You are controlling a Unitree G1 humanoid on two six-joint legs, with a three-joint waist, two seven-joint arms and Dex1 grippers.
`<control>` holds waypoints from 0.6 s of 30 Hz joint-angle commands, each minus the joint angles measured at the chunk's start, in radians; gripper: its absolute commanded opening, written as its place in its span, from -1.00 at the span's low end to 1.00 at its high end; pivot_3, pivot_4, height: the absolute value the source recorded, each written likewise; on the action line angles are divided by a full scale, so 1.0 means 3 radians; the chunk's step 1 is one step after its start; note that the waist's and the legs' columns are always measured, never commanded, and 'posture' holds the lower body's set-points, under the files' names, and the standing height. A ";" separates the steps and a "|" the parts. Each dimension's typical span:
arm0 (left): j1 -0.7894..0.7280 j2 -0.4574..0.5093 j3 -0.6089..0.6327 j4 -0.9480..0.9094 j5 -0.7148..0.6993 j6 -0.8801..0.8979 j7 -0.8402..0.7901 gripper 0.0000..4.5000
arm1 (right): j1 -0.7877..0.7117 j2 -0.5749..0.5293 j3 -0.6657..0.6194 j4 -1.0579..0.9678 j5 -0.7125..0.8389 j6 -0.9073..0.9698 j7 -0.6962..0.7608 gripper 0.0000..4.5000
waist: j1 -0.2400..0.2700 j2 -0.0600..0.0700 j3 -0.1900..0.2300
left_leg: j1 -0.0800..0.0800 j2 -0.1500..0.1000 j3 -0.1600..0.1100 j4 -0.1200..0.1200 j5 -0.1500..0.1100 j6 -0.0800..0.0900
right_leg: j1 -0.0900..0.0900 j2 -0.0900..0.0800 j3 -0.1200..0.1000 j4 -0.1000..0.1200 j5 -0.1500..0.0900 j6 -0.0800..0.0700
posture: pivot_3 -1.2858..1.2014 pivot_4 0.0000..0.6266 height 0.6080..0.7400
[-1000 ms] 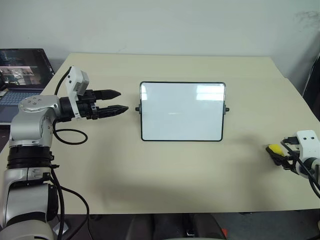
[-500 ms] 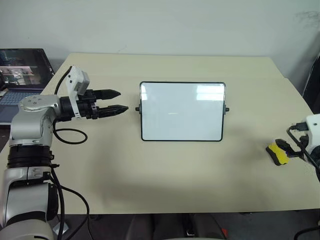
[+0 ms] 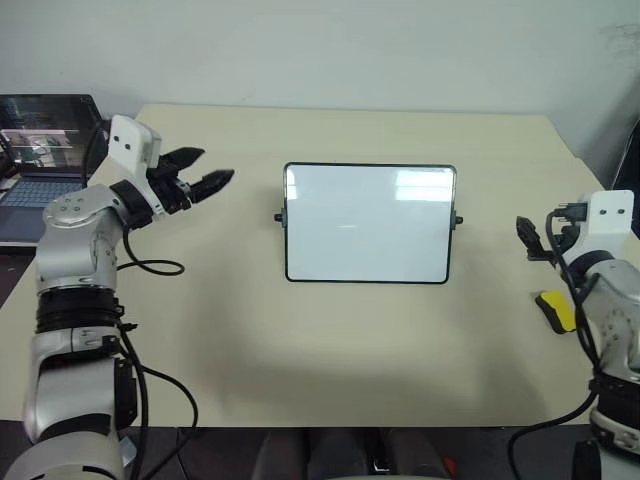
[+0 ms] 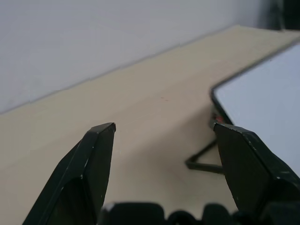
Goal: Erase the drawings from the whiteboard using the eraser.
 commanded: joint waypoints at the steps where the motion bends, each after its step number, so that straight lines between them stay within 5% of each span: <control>1: 0.0075 -0.0145 0.0259 -0.0162 -0.0052 -0.0129 0.0463 0.61 | 0.0049 0.0114 -0.0017 -0.0033 -0.0049 -0.0329 -0.0106 0.99 | 0.0000 0.0000 0.0000 | 0.0001 0.0000 -0.0001 0.0000 0.0000 0.0000 | 0.0000 -0.0001 0.0001 0.0001 0.0000 0.0000 | 0.03 -0.52 1.00; 18: 0.0731 -0.0930 0.0159 -0.0685 0.0261 -0.0508 0.1635 0.61 | 0.0483 0.0876 0.0358 0.0234 -0.0137 -0.1654 -0.0138 0.99 | 0.0000 0.0000 -0.0001 | 0.0009 0.0001 -0.0002 0.0002 0.0000 -0.0001 | 0.0003 -0.0006 0.0004 0.0008 0.0003 -0.0001 | 0.03 -0.52 1.00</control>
